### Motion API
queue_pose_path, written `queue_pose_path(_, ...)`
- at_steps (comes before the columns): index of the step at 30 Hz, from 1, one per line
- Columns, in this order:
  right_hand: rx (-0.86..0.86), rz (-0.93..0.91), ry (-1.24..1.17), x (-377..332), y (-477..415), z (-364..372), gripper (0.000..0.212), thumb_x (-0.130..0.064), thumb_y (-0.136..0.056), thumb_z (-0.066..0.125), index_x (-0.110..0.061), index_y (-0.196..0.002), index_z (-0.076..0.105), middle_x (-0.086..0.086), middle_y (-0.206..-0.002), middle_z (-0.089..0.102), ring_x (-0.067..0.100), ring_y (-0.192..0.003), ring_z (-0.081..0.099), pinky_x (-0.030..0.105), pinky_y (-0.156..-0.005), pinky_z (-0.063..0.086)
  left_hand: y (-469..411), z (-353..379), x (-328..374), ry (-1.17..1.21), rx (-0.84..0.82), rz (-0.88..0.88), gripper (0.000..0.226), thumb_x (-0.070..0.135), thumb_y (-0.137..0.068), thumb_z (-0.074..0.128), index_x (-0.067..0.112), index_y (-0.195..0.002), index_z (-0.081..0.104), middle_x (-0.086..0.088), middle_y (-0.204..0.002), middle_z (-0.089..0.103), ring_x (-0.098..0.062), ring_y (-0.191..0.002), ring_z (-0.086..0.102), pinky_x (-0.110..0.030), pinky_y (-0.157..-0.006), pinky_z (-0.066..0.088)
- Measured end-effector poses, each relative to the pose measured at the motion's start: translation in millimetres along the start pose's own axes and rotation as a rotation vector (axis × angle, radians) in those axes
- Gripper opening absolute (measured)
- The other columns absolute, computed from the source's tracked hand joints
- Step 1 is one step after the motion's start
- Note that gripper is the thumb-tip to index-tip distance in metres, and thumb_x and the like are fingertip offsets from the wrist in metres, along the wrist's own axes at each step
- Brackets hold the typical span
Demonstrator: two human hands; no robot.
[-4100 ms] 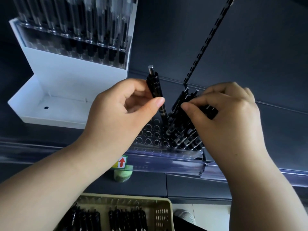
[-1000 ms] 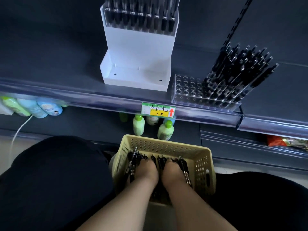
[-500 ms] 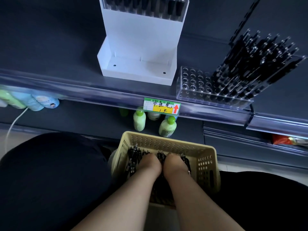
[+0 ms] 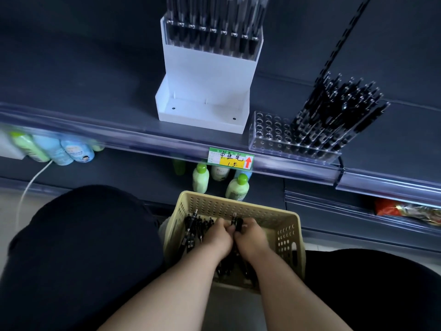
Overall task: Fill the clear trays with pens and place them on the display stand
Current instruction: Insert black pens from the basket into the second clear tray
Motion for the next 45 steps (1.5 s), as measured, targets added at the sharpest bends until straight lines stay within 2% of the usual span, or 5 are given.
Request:
queue_pose_path(8, 0.237, -0.225, -0.100, -23.5, 48.2, -35.7, 0.030, -0.028, -0.088, 0.056, -0.017, -0.116, 0.053, 0.007, -0.104, 0.067, 0.025, -0.097, 0.061, 0.022, -0.073, 0.040, 54.1, -29.4, 30.4, 0.051, 0.259, 0.354, 0.029, 0.023, -0.091, 0.052, 0.020, -0.120, 0.058, -0.006, -0.109, 0.068, -0.025, -0.102, 0.062, -0.027, -0.084, 0.046)
queue_pose_path(18, 0.524, -0.542, -0.433, -57.4, 112.9, -105.1, 0.028, -0.023, -0.083, 0.068, -0.045, -0.086, 0.051, -0.014, -0.077, 0.062, 0.001, -0.075, 0.062, 0.018, -0.069, 0.047, 122.6, -100.4, 77.9, 0.277, 0.524, 0.627, 0.021, 0.020, -0.086, 0.064, 0.020, -0.108, 0.062, 0.026, -0.080, 0.055, 0.014, -0.070, 0.055, 0.006, -0.063, 0.035)
queue_pose_path(27, 0.630, -0.747, -0.706, -77.6, 128.4, -177.1, 0.019, -0.015, -0.086, 0.063, -0.033, -0.088, 0.057, -0.001, -0.075, 0.068, 0.010, -0.065, 0.069, 0.023, -0.064, 0.055, 153.8, -149.1, 124.9, 0.519, 0.468, 0.831, 0.033, 0.005, -0.084, 0.062, 0.035, -0.094, 0.056, 0.010, -0.094, 0.071, 0.002, -0.091, 0.065, -0.009, -0.080, 0.049)
queue_pose_path(42, 0.774, -0.849, -0.222, -173.9, 79.1, -295.8, 0.013, -0.031, -0.081, 0.068, -0.040, -0.076, 0.060, -0.037, -0.082, 0.059, -0.016, -0.076, 0.056, -0.003, -0.063, 0.039, 112.0, -188.0, 252.0, 0.324, 0.434, 1.123, 0.034, 0.005, -0.084, 0.062, 0.033, -0.103, 0.057, 0.019, -0.094, 0.071, 0.004, -0.092, 0.064, -0.004, -0.078, 0.045)
queue_pose_path(45, 0.767, -0.817, -0.158, -170.6, 60.7, -291.3, 0.013, -0.030, -0.081, 0.068, -0.040, -0.078, 0.060, -0.024, -0.071, 0.064, -0.013, -0.080, 0.056, -0.003, -0.063, 0.037, 85.4, -183.5, 236.1, 0.395, 0.431, 1.039, 0.035, 0.006, -0.083, 0.064, 0.035, -0.102, 0.058, 0.022, -0.095, 0.070, 0.006, -0.095, 0.063, -0.011, -0.085, 0.047)
Point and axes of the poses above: each hand's wrist, its own y-axis away from the middle knuckle, its own z-axis out of the palm, x = y × z, the point moved 3 cm from there along -y, towards the middle knuckle
